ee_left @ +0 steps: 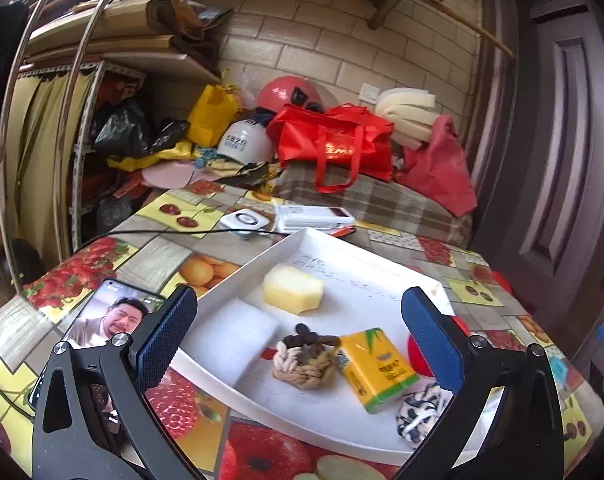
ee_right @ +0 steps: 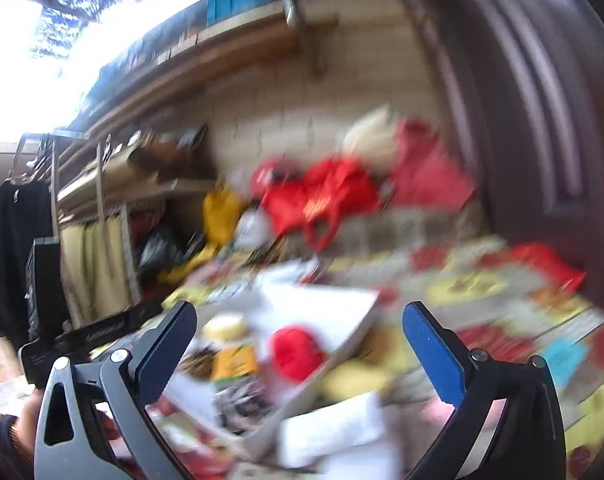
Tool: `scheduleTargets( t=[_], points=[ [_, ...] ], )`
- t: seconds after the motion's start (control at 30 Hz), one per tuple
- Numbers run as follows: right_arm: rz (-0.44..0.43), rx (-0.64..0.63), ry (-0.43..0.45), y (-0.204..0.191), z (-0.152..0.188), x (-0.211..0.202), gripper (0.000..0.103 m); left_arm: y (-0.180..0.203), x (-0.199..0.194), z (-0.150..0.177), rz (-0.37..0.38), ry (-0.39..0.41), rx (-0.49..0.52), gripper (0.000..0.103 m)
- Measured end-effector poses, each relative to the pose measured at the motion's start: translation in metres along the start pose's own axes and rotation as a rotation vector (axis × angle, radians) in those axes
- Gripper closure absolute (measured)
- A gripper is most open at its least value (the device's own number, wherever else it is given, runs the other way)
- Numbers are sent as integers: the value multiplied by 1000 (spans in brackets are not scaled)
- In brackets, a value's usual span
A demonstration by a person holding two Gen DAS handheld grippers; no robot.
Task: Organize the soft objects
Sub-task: 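Grasp the dark knitted yarn ball with the left tool while the right tool grasps the blue tissue pack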
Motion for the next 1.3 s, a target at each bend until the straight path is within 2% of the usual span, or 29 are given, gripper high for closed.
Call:
scheduleTargets(
  t=[0.07, 0.1, 0.23, 0.33, 0.47, 0.53, 0.57, 0.7, 0.87, 1.07, 1.1, 1.13, 1.17, 1.23, 1.3],
  points=[
    [105, -4, 94, 28, -7, -28, 0, 11, -7, -1, 44, 20, 35, 0],
    [151, 17, 100, 44, -9, -34, 0, 21, -12, 0, 75, 43, 66, 0],
    [218, 125, -52, 114, -5, -34, 0, 57, -32, 6, 195, 83, 169, 0],
    [333, 157, -156, 171, 4, -31, 0, 93, -42, 22, 347, 16, 235, 0],
    [419, 177, -312, 215, 19, -19, 0, 142, -41, 52, 461, -142, 366, 0],
    [418, 206, -368, 223, 28, -14, 0, 166, -38, 70, 511, -240, 423, 0],
    [412, 221, -391, 226, 32, -13, 0, 176, -39, 76, 536, -265, 452, 0],
    [354, 190, -494, 222, 46, -1, 0, 210, -51, 97, 616, -301, 552, 0],
    [336, 66, -590, 208, 54, 29, 0, 241, -42, 117, 635, -379, 631, 1],
    [333, 119, -753, 223, 79, 56, 1, 276, -24, 137, 633, -446, 748, 1],
    [327, 132, -761, 225, 81, 56, 9, 279, -23, 142, 629, -457, 775, 2],
    [331, 140, -756, 226, 81, 53, 14, 284, -22, 148, 626, -472, 804, 9],
    [332, 141, -750, 226, 80, 51, 14, 286, -21, 152, 624, -489, 828, 15],
    [324, 144, -737, 224, 78, 47, 16, 291, -17, 164, 601, -528, 881, 47],
    [323, 152, -718, 225, 75, 45, 16, 293, -12, 171, 580, -553, 909, 65]
  ],
)
Point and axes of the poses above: each gripper's, at about its wrist camera, not at the fingertips, and x roughly the way its jaws point, y to its right, z to its underside, the point moved 6 cm from there along x, roughly the way its jaws point, and after that the axes turned 5 degrees about -y, right-handed, at the moved point
